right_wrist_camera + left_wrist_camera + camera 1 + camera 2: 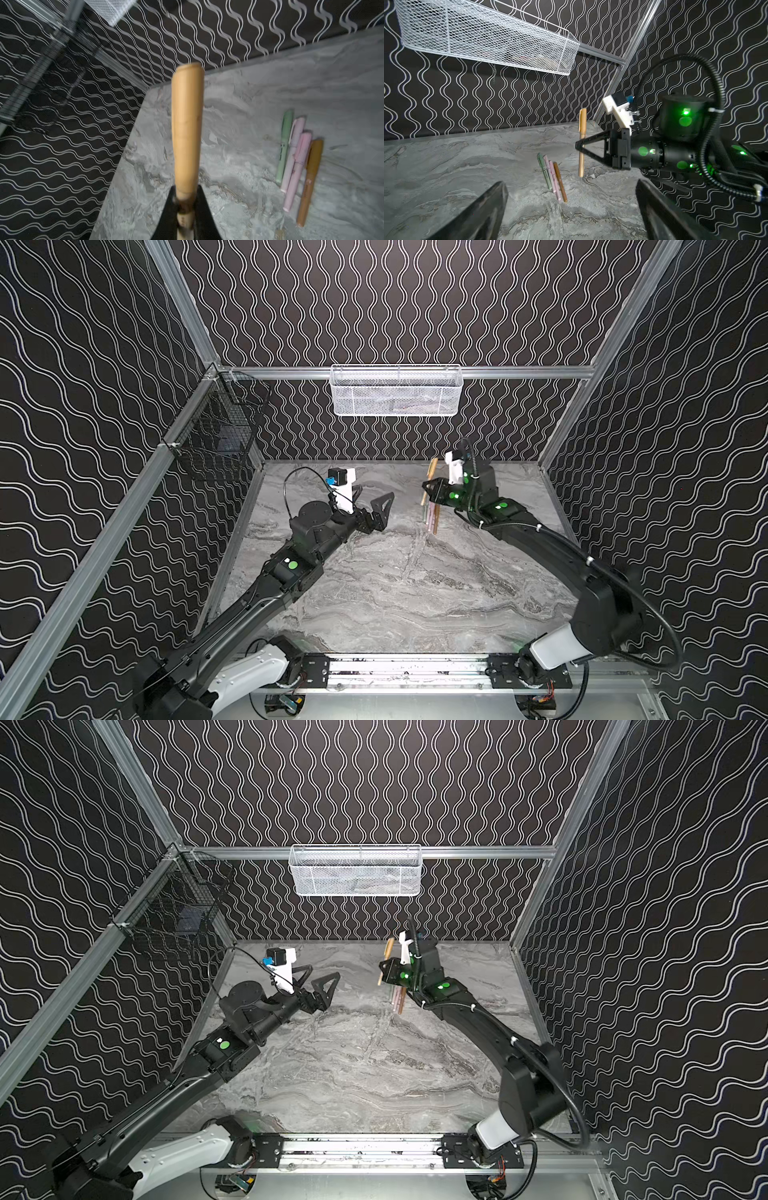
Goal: Insert the pens into the pen caps
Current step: 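Lower the capped tan pen with right and lay it beside the other pens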
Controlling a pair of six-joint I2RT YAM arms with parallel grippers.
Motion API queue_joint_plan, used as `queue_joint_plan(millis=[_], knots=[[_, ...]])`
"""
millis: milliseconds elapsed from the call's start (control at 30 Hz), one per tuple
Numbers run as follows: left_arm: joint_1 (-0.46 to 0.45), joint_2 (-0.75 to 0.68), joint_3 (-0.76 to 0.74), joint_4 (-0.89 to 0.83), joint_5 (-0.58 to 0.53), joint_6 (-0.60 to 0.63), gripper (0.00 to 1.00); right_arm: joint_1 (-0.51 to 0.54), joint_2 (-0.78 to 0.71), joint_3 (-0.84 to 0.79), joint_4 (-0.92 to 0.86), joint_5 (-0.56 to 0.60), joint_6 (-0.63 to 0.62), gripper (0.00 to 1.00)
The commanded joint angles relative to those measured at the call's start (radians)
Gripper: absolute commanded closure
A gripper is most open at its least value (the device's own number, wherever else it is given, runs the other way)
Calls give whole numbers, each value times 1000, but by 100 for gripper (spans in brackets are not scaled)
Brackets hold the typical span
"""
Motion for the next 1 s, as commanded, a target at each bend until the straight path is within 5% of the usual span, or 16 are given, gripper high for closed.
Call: queue_joint_plan(millis=[0,167,400,967], knots=[[2,8,16,-20,-43,9,1,6,108,43,-61,-64,21,100],[2,8,15,-19,-46,21,1,15,331,122,-108,-123,71,100],[10,37,24,-14,1,-14,1,27,526,260,-219,-22,8,99],[22,65,27,-1,38,-5,1,7,653,358,-290,36,-1,89]])
